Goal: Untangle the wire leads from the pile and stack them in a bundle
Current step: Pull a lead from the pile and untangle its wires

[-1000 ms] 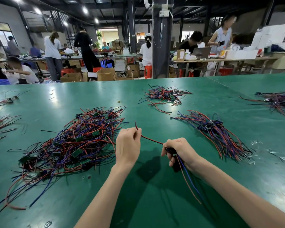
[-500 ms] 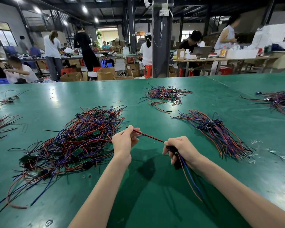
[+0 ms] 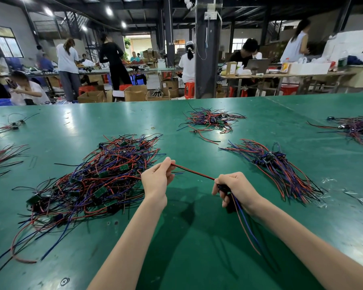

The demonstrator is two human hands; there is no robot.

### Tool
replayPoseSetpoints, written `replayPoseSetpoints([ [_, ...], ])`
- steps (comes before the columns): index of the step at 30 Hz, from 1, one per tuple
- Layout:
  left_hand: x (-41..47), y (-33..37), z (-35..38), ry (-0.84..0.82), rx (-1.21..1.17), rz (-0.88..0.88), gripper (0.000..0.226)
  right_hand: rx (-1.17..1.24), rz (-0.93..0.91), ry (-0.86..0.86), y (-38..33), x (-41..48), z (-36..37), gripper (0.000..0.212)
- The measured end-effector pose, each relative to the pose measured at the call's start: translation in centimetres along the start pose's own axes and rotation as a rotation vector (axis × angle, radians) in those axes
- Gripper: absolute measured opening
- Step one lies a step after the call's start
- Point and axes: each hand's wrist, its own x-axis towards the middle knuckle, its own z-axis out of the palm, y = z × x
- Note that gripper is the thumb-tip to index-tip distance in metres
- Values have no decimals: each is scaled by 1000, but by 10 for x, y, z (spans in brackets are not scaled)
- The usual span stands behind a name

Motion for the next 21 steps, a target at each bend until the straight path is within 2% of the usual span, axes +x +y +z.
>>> replayPoseSetpoints([
  [5, 0, 6, -1, -30, -256, -207, 11, -17, -6, -16, -1, -1, 2, 37],
  [8, 1, 9, 0, -33, -365, -271, 10, -16, -7, -20, -2, -2, 3, 37],
  [18, 4, 13, -1, -112, -466, -315, 12, -20, -5, -26, -3, -3, 4, 38],
  [21, 6, 11, -3, -104, -366, -251, 10, -20, 4, -32, -3, -4, 4, 38],
])
